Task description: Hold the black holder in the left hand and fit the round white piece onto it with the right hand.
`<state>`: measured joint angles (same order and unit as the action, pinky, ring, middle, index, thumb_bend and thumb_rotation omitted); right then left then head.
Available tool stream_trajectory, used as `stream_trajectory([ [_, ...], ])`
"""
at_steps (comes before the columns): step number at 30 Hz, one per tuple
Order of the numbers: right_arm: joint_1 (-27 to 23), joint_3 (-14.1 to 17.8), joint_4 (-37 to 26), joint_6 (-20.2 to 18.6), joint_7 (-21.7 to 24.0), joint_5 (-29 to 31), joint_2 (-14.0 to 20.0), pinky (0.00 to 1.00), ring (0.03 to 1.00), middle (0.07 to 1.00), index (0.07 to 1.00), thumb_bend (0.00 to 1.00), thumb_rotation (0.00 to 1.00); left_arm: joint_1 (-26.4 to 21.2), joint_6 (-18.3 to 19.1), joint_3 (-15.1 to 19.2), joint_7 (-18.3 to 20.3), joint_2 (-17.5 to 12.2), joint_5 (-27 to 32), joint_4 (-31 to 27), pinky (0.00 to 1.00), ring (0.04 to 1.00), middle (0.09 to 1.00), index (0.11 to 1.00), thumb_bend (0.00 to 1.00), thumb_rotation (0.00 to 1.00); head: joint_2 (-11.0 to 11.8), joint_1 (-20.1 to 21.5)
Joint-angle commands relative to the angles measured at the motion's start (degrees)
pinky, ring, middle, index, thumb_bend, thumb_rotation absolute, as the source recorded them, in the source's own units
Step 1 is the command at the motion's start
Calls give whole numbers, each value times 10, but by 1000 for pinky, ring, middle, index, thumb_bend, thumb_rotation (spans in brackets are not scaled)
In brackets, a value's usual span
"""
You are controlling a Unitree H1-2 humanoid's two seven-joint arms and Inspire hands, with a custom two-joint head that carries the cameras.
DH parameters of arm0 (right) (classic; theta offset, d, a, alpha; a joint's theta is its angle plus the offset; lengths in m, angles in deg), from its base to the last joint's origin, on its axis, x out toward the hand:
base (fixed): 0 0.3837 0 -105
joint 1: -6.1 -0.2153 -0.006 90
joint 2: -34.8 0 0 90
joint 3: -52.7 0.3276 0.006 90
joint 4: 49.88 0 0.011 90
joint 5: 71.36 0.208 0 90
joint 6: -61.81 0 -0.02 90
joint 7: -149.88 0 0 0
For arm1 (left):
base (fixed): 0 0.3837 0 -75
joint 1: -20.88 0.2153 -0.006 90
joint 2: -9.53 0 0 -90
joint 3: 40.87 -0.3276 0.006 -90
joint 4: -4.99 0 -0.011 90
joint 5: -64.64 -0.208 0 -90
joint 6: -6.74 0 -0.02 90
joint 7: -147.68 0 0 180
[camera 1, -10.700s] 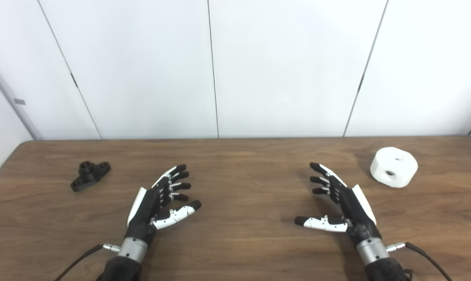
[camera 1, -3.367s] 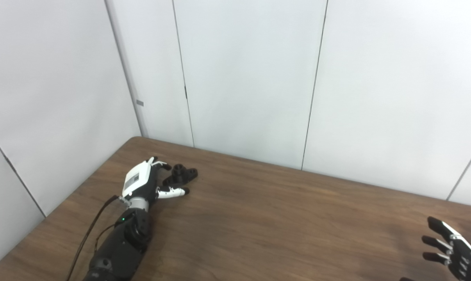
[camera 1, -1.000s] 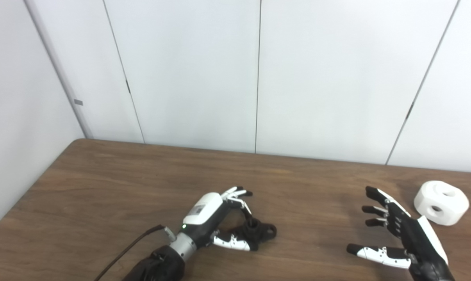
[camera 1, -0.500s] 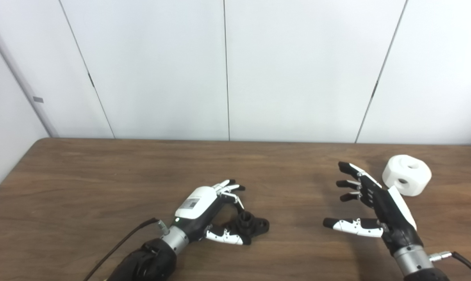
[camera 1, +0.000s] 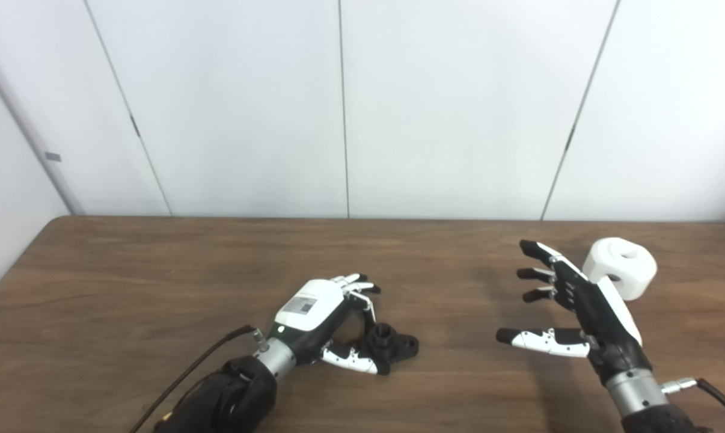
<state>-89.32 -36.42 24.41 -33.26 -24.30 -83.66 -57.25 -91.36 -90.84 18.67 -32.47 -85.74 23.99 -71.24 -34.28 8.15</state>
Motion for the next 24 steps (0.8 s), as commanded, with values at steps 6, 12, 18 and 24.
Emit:
stream_trajectory([
  [6, -57, 12, -39, 4, -10, -84, 52, 633, 773, 873, 841, 765, 152, 52, 18, -27, 49, -30, -34, 59, 919, 935, 856, 485, 524, 55, 32, 99],
  [12, -95, 61, -43, -5, -20, -123, 111, 637, 768, 864, 832, 747, 139, 54, -13, -23, 21, -38, -26, 79, 893, 907, 844, 485, 523, 52, 59, 157],
  [18, -124, 111, -37, -48, -18, -146, 158, 598, 759, 859, 823, 745, 164, 47, -35, -28, 2, -39, -28, 115, 903, 912, 847, 486, 523, 53, 74, 183],
  [24, -140, 138, -14, -74, -35, -182, 195, 697, 824, 858, 815, 739, 225, 41, -56, -29, -17, -38, -25, 146, 920, 925, 857, 485, 524, 56, 76, 184],
])
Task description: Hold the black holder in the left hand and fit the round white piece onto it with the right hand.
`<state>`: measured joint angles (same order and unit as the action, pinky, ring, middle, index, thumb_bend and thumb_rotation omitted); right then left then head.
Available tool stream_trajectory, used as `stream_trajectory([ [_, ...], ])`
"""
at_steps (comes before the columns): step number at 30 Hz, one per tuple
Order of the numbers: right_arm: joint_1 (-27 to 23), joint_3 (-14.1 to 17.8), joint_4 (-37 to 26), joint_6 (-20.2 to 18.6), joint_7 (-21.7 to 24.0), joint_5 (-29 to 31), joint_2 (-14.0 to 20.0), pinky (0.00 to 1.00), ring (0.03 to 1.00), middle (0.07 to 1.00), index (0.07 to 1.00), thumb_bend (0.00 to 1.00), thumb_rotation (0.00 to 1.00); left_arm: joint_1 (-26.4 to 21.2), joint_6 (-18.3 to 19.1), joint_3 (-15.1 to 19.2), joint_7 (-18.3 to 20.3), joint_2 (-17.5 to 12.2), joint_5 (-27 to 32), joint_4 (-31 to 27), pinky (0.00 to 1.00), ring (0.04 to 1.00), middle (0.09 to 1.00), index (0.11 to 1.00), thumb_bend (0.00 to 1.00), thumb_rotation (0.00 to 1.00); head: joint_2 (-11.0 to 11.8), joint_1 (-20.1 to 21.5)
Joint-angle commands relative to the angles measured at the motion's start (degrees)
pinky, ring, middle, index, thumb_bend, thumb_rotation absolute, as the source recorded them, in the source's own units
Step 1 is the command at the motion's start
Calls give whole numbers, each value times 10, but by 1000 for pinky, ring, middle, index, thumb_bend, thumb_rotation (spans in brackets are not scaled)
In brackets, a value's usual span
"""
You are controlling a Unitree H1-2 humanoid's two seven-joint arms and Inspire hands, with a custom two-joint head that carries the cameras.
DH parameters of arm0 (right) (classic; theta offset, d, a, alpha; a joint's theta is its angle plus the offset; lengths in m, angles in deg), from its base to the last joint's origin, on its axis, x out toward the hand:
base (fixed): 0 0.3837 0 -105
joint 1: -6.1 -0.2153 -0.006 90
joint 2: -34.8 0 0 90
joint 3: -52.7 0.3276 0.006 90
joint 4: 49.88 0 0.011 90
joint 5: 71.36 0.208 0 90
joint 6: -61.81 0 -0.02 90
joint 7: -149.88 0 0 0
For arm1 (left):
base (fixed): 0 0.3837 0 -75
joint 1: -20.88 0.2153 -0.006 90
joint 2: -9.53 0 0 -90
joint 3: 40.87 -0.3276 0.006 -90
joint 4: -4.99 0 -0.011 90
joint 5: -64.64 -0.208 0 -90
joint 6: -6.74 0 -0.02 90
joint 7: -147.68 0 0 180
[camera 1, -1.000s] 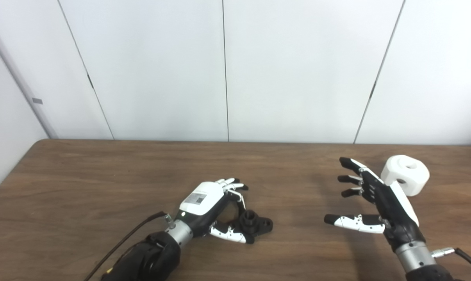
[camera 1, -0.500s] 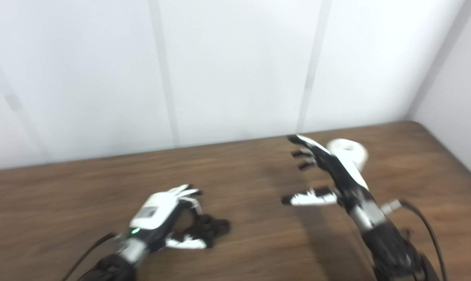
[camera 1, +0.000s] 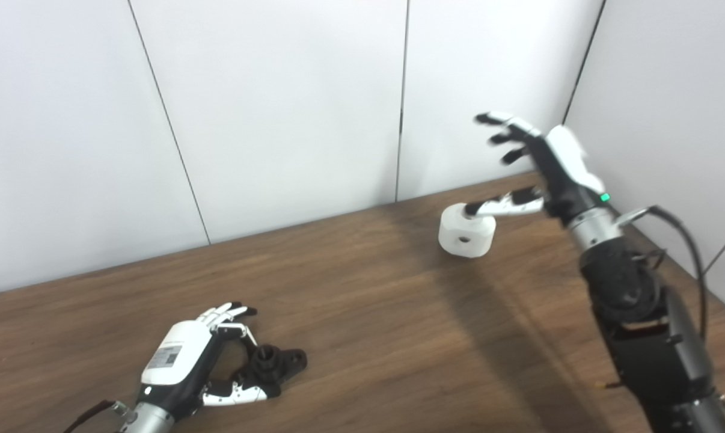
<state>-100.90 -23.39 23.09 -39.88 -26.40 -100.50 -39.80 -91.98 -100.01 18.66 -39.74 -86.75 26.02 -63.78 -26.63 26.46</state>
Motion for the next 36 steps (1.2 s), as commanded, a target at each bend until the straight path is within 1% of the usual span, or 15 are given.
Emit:
stream_trajectory([
  [1, -25, 9, 4, -18, -12, -19, 25, 707, 843, 865, 818, 743, 252, 46, 33, -30, 52, -27, -47, 77, 919, 925, 857, 485, 524, 56, 4, 2],
  [3, -24, 11, 19, -39, -5, -18, 30, 686, 852, 876, 818, 768, 287, 44, 24, -31, 39, -27, -49, 87, 922, 927, 859, 485, 524, 57, 4, 2],
  [5, -22, 10, 31, -51, 2, -11, 34, 687, 860, 893, 828, 803, 293, 44, 19, -32, 33, -28, -46, 93, 921, 922, 853, 485, 524, 57, 7, 2],
  [8, -17, -2, 46, -69, 27, -5, 45, 664, 853, 916, 857, 858, 313, 46, 17, -30, 33, -30, -44, 95, 940, 932, 861, 485, 524, 57, 7, 2],
  [11, -14, -16, 59, -87, 50, -2, 53, 685, 885, 957, 897, 895, 364, 48, 18, -30, 36, -33, -45, 91, 947, 935, 867, 486, 524, 58, 9, 2],
  [15, -17, -36, 97, -85, 59, 5, 60, 699, 927, 998, 929, 924, 386, 50, 13, -29, 31, -38, -44, 95, 938, 937, 868, 485, 525, 60, 9, -4],
  [19, -23, -54, 120, -92, 72, 12, 66, 706, 952, 1000, 953, 939, 392, 51, 7, -28, 26, -41, -43, 98, 934, 934, 868, 485, 525, 60, 10, -1],
  [22, -29, -71, 144, -94, 89, 21, 72, 710, 969, 1000, 966, 986, 428, 52, 6, -28, 25, -40, -42, 98, 946, 935, 866, 485, 524, 60, 10, -1],
  [24, -32, -80, 162, -89, 95, 31, 74, 715, 994, 1000, 978, 999, 430, 51, 7, -29, 25, -39, -43, 98, 948, 935, 864, 484, 525, 60, 10, -1],
  [26, -35, -85, 179, -86, 96, 38, 73, 723, 999, 1000, 982, 1000, 440, 52, 7, -29, 26, -39, -43, 96, 947, 936, 865, 484, 525, 59, 10, -1],
  [29, -37, -89, 206, -82, 93, 49, 70, 774, 1000, 1000, 984, 1000, 417, 54, 11, -29, 30, -39, -44, 89, 949, 930, 863, 485, 525, 60, 9, -3],
  [31, -38, -94, 224, -74, 90, 53, 71, 772, 1000, 1000, 989, 1000, 410, 55, 14, -28, 36, -38, -40, 85, 953, 934, 864, 485, 524, 59, 9, -3],
  [34, -39, -103, 244, -71, 88, 54, 72, 761, 1000, 1000, 991, 1000, 413, 56, 15, -29, 34, -38, -43, 83, 963, 931, 858, 485, 524, 59, 8, -7],
  [36, -40, -108, 261, -61, 82, 55, 69, 750, 1000, 1000, 989, 1000, 412, 57, 18, -30, 35, -39, -46, 79, 961, 928, 857, 485, 524, 58, 8, -10],
])
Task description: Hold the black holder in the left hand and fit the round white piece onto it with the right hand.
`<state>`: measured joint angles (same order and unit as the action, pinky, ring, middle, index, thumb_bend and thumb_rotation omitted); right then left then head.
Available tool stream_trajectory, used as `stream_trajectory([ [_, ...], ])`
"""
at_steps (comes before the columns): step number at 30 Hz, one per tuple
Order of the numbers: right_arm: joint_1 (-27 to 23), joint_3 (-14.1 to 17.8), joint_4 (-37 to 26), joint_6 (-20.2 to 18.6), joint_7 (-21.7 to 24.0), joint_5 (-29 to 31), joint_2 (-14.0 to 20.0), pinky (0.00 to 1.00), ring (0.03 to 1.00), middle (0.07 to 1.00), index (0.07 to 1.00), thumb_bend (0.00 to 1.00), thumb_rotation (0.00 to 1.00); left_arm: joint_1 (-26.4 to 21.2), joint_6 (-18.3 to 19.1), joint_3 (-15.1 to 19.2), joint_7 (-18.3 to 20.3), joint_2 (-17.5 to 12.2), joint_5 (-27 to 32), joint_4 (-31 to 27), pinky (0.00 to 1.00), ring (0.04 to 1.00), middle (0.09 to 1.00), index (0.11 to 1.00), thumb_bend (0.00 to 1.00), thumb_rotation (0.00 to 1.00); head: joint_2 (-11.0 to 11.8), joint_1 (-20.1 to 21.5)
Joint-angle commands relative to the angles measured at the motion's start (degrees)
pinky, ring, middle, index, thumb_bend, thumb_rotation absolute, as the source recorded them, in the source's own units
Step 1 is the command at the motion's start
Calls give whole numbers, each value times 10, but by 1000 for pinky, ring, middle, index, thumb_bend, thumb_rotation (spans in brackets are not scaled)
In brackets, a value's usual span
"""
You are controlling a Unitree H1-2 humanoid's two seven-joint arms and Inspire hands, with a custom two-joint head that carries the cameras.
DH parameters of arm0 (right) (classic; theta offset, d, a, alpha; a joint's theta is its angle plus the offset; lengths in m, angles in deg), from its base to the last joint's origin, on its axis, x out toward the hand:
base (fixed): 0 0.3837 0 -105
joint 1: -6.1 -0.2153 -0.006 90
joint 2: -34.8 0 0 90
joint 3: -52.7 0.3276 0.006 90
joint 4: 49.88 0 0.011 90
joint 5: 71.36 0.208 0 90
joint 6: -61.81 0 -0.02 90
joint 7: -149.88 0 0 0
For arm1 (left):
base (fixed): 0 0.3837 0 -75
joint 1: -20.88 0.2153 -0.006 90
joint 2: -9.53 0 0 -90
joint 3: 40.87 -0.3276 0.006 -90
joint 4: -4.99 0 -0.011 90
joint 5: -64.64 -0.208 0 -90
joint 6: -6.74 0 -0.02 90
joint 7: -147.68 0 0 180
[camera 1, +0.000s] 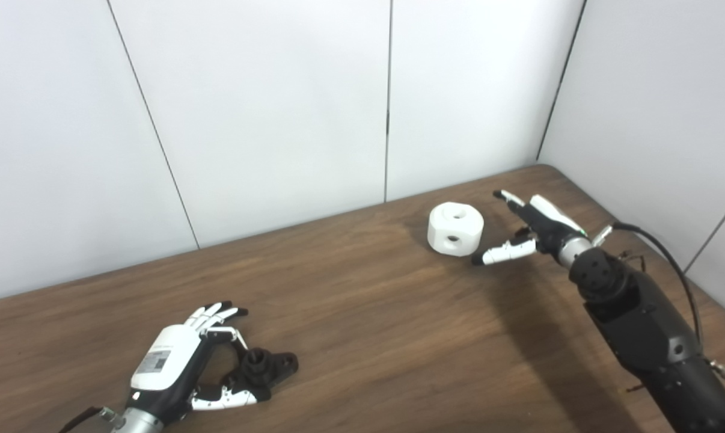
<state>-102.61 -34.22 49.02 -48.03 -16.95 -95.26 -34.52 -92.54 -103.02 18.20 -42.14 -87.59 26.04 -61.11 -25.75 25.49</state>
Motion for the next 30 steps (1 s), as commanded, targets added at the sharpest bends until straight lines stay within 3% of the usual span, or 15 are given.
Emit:
stream_trajectory([
  [1, -24, -1, 7, 23, -14, 4, 16, 762, 1000, 1000, 988, 1000, 413, 63, 48, -25, 58, -30, -47, 52, 953, 924, 853, 485, 524, 58, 0, -1],
  [9, -34, -25, 54, 49, -50, -7, -3, 757, 988, 1000, 964, 1000, 397, 69, 57, -23, 67, -32, -46, 32, 929, 916, 848, 486, 524, 55, 0, -1],
  [19, -45, -47, 71, 52, -84, -14, -31, 776, 968, 1000, 931, 943, 388, 82, 80, -24, 89, -35, -47, -7, 908, 914, 852, 486, 523, 53, -6, -13],
  [30, -64, -76, 77, 42, -73, -27, -38, 793, 964, 1000, 912, 943, 376, 86, 103, -29, 105, -36, -49, -43, 867, 894, 836, 486, 523, 52, -11, -16],
])
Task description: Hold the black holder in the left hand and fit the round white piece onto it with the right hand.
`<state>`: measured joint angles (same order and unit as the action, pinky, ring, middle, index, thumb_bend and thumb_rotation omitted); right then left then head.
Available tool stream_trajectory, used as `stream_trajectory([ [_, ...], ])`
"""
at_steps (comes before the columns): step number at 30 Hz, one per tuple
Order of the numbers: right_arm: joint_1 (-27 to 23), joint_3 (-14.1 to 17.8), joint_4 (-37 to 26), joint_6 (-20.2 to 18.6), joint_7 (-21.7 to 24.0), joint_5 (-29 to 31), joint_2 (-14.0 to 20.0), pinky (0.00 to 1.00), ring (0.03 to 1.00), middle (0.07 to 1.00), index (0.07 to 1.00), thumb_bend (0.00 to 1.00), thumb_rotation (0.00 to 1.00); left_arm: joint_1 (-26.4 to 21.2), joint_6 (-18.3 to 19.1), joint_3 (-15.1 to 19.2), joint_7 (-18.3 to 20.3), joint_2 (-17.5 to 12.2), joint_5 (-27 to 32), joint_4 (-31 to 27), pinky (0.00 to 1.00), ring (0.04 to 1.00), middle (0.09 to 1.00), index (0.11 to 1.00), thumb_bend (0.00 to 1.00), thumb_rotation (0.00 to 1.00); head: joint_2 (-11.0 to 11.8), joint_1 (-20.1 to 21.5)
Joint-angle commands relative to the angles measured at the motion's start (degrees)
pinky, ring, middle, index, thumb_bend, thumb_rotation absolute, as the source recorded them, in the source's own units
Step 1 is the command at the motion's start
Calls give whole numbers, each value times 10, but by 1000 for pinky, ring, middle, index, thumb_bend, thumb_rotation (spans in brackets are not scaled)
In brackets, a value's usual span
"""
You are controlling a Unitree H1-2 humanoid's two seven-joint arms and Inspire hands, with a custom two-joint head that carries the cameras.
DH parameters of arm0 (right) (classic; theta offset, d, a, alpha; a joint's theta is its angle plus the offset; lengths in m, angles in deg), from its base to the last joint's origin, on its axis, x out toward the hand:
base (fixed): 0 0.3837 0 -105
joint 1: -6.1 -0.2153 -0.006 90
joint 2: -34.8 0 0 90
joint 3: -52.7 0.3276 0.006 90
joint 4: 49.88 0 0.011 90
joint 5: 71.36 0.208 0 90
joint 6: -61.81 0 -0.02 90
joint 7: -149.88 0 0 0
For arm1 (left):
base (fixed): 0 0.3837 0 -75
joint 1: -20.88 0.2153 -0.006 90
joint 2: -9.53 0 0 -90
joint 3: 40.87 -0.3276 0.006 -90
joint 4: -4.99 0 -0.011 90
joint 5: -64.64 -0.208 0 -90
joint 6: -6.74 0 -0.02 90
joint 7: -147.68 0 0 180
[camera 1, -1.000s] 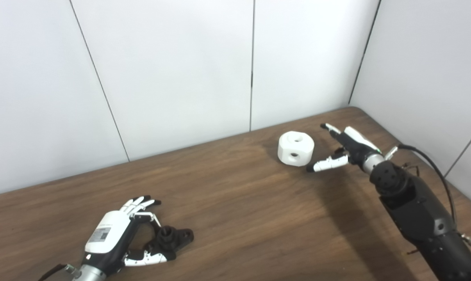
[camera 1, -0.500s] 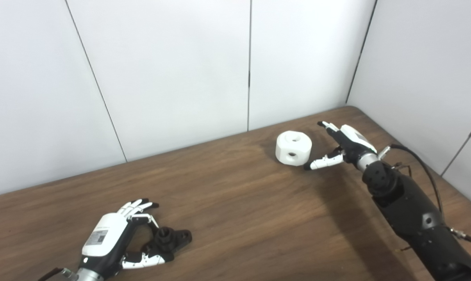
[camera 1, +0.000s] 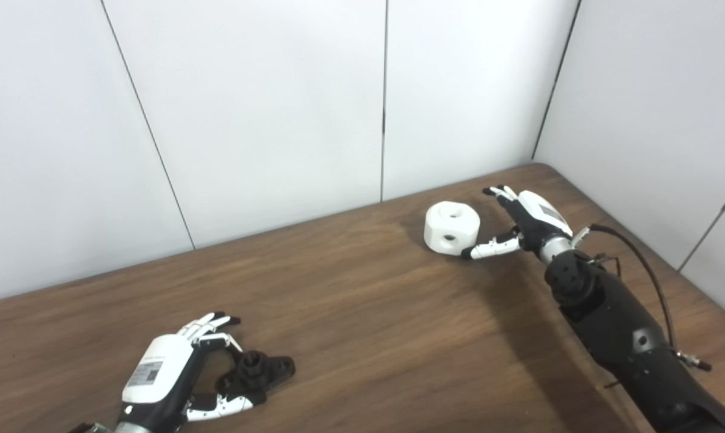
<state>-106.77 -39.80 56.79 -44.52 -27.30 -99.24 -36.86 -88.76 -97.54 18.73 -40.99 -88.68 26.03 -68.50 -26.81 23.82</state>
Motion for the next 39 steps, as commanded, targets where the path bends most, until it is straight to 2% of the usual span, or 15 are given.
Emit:
stream_trajectory([
  [1, -23, -22, 0, 7, 32, 13, -14, 796, 967, 1000, 912, 943, 378, 48, 51, -35, 96, -25, -49, 30, 867, 896, 838, 486, 523, 52, -1, 0],
  [4, -25, -26, 2, 7, 38, 17, -13, 816, 976, 1000, 909, 955, 381, 48, 57, -34, 101, -23, -42, 27, 880, 901, 841, 486, 522, 52, -1, 0],
  [7, -26, -32, -4, 2, 48, 18, -11, 766, 958, 1000, 907, 958, 381, 49, 59, -34, 103, -23, -41, 21, 882, 900, 842, 486, 522, 52, -5, -4],
  [10, -27, -38, -10, -5, 57, 17, -10, 764, 961, 1000, 906, 951, 367, 48, 59, -34, 101, -22, -41, 22, 874, 895, 840, 486, 522, 51, -6, -5],
  [15, -34, -48, -8, -8, 64, 14, -8, 807, 960, 1000, 899, 961, 370, 48, 60, -34, 103, -22, -42, 22, 865, 893, 841, 486, 522, 51, -8, -9],
  [20, -41, -59, -4, -14, 70, 11, -5, 805, 960, 1000, 897, 944, 360, 50, 70, -33, 113, -23, -40, 12, 877, 900, 847, 486, 522, 52, -9, -11],
  [32, -53, -75, 11, -14, 78, 12, -3, 746, 936, 996, 836, 900, 345, 51, 75, -34, 120, -23, -36, 4, 870, 893, 848, 486, 522, 51, -13, -18],
  [39, -56, -72, 21, -9, 79, 24, -8, 769, 933, 978, 769, 874, 331, 50, 75, -37, 118, -20, -37, 5, 854, 882, 845, 486, 522, 51, -16, -22],
])
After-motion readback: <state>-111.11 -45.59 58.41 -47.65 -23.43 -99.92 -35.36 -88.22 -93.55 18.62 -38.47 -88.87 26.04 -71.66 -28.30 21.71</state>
